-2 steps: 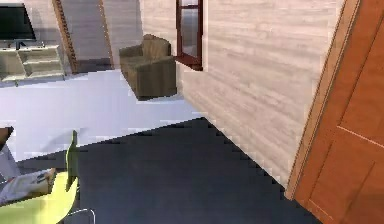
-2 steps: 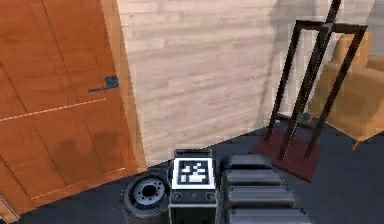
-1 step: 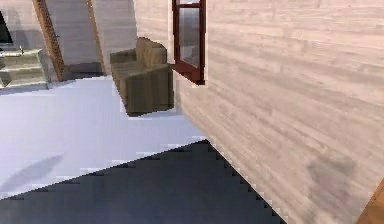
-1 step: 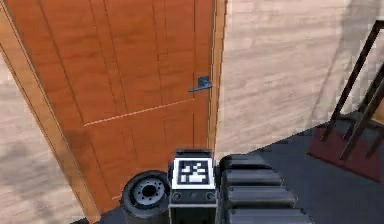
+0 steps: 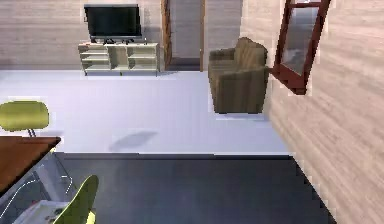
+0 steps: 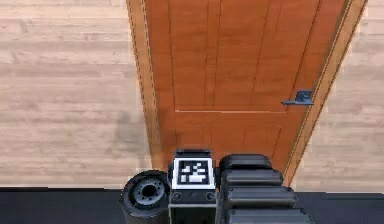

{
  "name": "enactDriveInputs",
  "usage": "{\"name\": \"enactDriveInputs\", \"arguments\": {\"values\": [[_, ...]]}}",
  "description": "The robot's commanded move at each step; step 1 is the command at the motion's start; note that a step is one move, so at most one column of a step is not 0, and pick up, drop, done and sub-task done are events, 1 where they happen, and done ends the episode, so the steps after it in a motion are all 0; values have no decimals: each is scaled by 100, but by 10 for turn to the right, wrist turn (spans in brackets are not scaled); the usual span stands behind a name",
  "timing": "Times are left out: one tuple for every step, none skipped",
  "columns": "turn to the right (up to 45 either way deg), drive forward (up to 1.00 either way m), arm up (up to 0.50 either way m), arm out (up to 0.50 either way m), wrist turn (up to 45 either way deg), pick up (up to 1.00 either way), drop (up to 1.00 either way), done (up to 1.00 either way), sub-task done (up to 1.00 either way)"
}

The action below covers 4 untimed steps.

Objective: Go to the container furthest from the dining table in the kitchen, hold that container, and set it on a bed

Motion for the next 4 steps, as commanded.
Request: {"name": "enactDriveInputs", "arguments": {"values": [[0,100,0,0,0,0,0,0,0],[0,100,0,0,0,0,0,0,0],[0,100,0,0,0,0,0,0,0],[0,100,0,0,0,0,0,0,0]]}}
